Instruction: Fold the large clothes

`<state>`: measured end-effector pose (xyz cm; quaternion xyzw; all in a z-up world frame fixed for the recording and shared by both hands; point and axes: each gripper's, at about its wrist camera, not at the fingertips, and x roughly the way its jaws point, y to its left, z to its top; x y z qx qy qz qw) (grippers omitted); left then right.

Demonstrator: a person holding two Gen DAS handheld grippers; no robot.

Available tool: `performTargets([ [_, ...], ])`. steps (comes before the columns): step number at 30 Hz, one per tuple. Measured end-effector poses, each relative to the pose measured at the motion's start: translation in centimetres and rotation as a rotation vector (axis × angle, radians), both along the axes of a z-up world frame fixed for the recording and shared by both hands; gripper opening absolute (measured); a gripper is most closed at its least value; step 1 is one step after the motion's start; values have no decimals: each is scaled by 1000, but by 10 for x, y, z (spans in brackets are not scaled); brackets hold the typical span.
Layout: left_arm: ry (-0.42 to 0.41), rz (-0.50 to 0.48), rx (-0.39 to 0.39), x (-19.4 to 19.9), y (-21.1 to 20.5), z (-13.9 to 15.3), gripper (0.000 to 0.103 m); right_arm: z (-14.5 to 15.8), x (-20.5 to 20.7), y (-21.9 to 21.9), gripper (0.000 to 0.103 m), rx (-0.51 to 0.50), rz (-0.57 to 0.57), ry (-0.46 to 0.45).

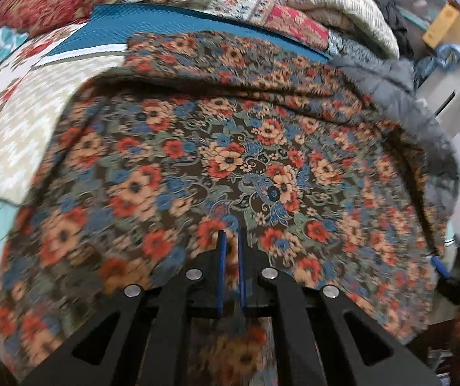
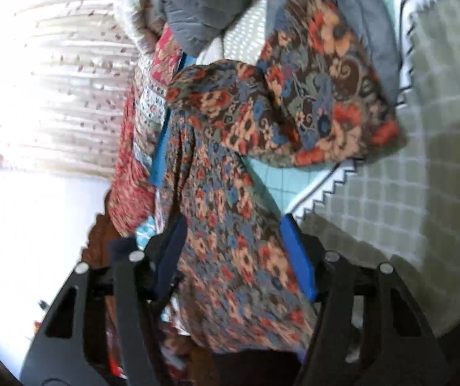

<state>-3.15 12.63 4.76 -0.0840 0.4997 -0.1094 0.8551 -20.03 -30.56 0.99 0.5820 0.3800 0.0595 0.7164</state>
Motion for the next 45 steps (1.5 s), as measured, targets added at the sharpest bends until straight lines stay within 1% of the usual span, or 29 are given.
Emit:
performTargets([
  [2, -7, -17, 64, 4, -9, -16, 45, -5, 10, -8, 59, -31, -80, 39],
  [3, -32, -28, 77, 3, -11, -21, 44, -7, 15, -13, 59, -53, -124, 55],
  [4, -78, -32, 81, -2, -11, -21, 44, -8, 19, -16, 59, -56, -166, 61],
  [6, -100, -34, 87, -6, -11, -21, 44, -7, 25, -23, 59, -54, -215, 58],
  [8, -108, -28, 65, -8, -8, -22, 44, 0, 26, -32, 58, -87, -245, 55],
  [9, -118, -22, 40, -9, -5, -23, 44, 1, 26, -36, 49, -100, -259, 53],
  [10, -124, -16, 18, -10, -1, -24, 43, 0, 26, -38, 29, -106, -269, 58],
  [11, -130, -7, -16, -10, 3, -26, 43, 0, 25, -43, 19, -114, -281, 68],
  [12, -130, -3, -42, -10, 6, -26, 43, 0, 24, -47, 13, -116, -289, 66],
  [14, -122, 4, -81, -6, 4, -28, 42, 9, 23, -53, 10, -153, -299, 52],
  [15, -118, 10, -102, -6, 7, -28, 42, 19, 23, -53, 9, -198, -300, 36],
  [18, -102, 14, -143, -5, 12, -27, 39, 65, 27, -52, 8, -375, -293, -49],
  [19, -98, 11, -152, -6, 13, -25, 38, 87, 30, -51, 8, -443, -293, -97],
  [20, -91, 3, -171, -7, 15, -22, 32, 99, 29, -51, 8, -482, -293, -127],
  [21, -88, -1, -182, -8, 15, -21, 22, 118, 32, -49, 8, -536, -291, -169],
  [22, -96, -6, -194, -12, 16, -17, 16, 137, 33, -44, 8, -602, -287, -216],
  [23, -111, -7, -195, -15, 16, -14, 2, 157, 34, -35, 8, -691, -273, -266],
  [25, -141, -2, -166, -24, 17, -12, 0, 178, 45, -18, 8, -806, -238, -311],
  [26, -135, -4, -147, -27, 15, -16, 0, 185, 48, -8, 8, -862, -211, -334],
  [27, -125, -9, -143, -27, 14, -21, 0, 185, 50, -4, 8, -880, -199, -338],
  [28, -132, -15, -125, -29, 12, -24, 0, 184, 50, -2, 8, -885, -191, -336],
  [29, -167, -30, -82, -35, 6, -24, 0, 178, 53, 0, 8, -880, -182, -321],
  [30, -172, -45, -51, -36, 0, -25, 0, 172, 52, -1, 8, -874, -180, -306],
  [33, -159, -107, 56, -35, -20, -28, 0, 146, 48, -14, 8, -831, -192, -224],
  [35, -151, -115, 102, -32, -26, -31, 0, 130, 42, -27, 8, -797, -214, -174],
  [38, -147, -113, 100, -30, -24, -31, 0, 111, 32, -53, 8, -712, -269, -118],
  [40, -146, -113, 104, -30, -24, -31, 0, 110, 32, -61, 8, -694, -284, -111],
  [42, -147, -114, 109, -30, -26, -32, 0, 118, 37, -62, 8, -706, -278, -125],
  [45, -146, -122, 81, -31, -20, -27, 0, 144, 54, -52, 8, -751, -244, -189],
])
